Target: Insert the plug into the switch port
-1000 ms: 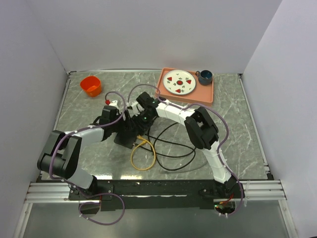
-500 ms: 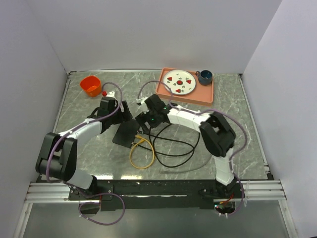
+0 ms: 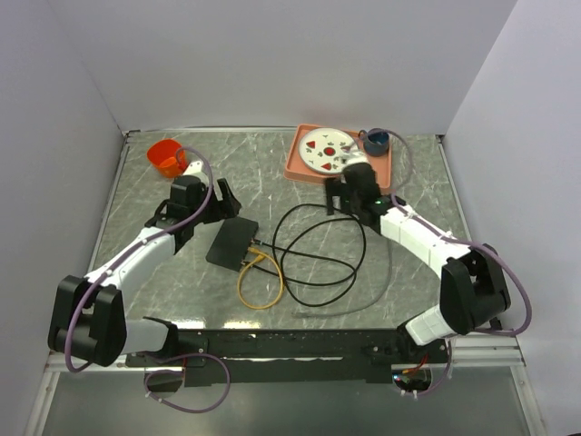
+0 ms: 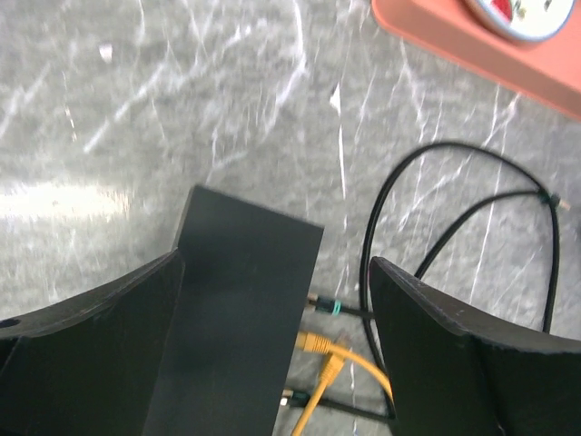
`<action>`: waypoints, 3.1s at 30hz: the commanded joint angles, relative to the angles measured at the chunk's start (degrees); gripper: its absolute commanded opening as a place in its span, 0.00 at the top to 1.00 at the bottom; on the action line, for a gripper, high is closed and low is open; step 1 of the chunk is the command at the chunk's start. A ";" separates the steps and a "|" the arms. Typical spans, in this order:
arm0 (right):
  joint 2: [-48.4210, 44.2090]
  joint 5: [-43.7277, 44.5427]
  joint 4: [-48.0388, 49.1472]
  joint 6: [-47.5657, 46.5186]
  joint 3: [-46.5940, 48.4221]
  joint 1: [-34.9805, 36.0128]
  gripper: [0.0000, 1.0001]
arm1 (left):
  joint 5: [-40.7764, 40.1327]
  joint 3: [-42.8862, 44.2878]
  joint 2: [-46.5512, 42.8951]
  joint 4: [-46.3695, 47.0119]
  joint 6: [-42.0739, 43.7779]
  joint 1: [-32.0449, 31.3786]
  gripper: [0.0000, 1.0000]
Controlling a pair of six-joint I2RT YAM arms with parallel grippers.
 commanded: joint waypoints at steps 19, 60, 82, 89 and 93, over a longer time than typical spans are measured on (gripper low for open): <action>13.54 0.41 -14.75 7.70 0.74 -24.25 0.40 | 9.48 -3.13 -0.32 2.15 0.28 -0.01 0.12; -13.78 -44.14 -1.69 -34.40 -0.04 2.01 1.00 | 38.55 -6.64 -19.82 21.56 -3.94 -0.10 0.14; -12.99 -61.12 1.06 -38.01 -2.77 11.96 1.00 | 38.58 -4.63 -17.64 14.11 7.48 -13.19 0.35; -14.40 -56.84 0.01 -37.83 -2.42 12.31 1.00 | 35.33 -2.35 -15.35 11.73 8.54 -15.56 0.41; -18.16 -37.58 3.59 -38.09 -5.22 16.69 1.00 | 26.98 -3.13 -17.89 12.07 6.00 -15.74 0.40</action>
